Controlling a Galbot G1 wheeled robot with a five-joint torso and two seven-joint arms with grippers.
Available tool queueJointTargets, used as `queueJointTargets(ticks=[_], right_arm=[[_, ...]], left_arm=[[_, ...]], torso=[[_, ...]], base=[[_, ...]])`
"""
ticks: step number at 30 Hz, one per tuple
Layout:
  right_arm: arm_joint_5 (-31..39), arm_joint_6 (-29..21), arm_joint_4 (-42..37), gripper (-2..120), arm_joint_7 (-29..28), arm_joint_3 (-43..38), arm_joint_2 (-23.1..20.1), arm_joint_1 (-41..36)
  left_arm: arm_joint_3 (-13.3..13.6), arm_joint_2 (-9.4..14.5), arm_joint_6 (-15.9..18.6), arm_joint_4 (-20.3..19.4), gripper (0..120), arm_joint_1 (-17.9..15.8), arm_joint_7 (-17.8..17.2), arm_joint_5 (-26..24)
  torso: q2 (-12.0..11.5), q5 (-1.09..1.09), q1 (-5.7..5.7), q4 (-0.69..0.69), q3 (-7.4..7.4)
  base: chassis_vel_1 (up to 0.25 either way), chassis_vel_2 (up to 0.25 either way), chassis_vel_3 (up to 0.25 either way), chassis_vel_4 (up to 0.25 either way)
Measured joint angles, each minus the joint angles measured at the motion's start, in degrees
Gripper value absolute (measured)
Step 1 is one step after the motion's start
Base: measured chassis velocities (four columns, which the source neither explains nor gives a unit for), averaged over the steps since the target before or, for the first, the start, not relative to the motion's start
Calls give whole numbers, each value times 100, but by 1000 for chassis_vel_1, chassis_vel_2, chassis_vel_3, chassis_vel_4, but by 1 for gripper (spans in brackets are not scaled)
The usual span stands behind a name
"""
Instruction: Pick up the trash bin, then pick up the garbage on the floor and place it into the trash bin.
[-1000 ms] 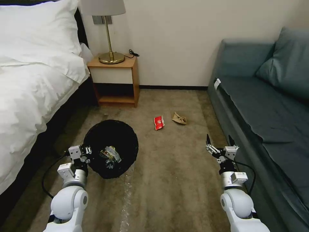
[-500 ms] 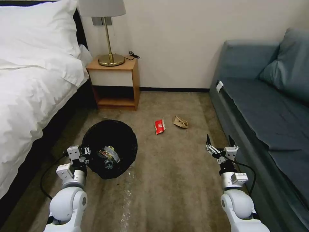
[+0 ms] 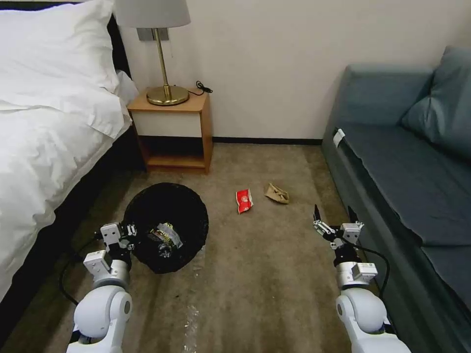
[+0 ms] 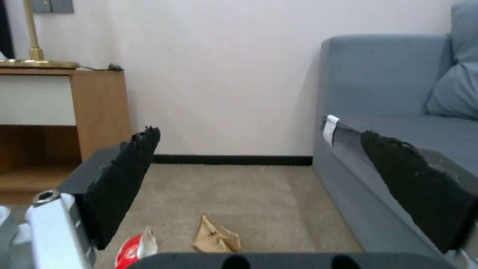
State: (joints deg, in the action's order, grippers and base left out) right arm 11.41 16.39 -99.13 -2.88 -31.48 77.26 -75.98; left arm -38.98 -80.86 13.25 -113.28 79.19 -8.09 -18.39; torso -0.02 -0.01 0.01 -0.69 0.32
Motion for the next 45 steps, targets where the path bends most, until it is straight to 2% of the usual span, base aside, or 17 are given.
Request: queueJointTargets(ticks=[22,45], right_arm=[[-48,60,99,100,49,56,39,-46],[-45,105,153,100,64,9,74,-37]], left_arm=[[-93,15,-48,29,4,83,19,-39],[-67,-11,-76,35,4,85,41,1]], torso=[[0,0,0,0,0],[0,0,0,0,0]], base=[[-94,85,89,-88],[-103,98,102,-103]])
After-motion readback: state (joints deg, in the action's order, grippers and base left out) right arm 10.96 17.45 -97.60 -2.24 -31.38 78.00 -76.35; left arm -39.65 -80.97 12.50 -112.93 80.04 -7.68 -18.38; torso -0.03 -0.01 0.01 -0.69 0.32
